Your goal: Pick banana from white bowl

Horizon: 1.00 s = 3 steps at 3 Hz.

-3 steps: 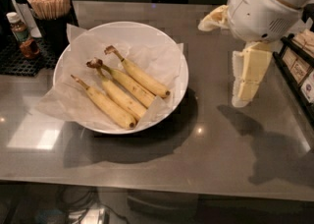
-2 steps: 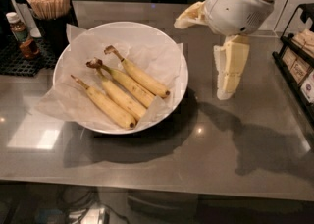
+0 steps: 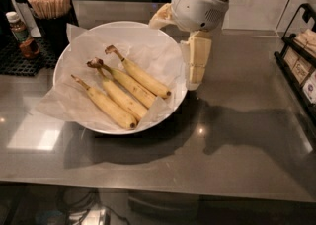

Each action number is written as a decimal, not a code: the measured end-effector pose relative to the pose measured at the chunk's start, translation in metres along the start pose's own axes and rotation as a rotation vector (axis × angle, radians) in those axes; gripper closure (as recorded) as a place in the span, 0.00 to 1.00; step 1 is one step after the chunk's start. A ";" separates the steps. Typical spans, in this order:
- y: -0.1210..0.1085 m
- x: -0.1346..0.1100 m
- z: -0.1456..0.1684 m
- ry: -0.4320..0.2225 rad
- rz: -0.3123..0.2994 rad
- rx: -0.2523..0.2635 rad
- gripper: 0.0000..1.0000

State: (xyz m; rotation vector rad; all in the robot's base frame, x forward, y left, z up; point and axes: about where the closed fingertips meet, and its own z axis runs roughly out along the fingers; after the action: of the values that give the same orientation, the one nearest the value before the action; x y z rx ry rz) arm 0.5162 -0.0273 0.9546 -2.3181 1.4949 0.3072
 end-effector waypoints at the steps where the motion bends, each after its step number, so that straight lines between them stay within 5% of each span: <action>1: -0.010 0.010 0.006 0.114 0.118 0.064 0.00; 2: 0.018 0.052 -0.012 0.304 0.311 0.151 0.00; 3: 0.019 0.057 -0.012 0.328 0.359 0.164 0.00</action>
Offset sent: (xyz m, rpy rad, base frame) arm -0.0227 -0.1373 -0.0111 -0.3868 -0.1653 -0.7291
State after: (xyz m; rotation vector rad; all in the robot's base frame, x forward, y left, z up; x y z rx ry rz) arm 0.5221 -0.0866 0.9406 -2.0349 2.0145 -0.1122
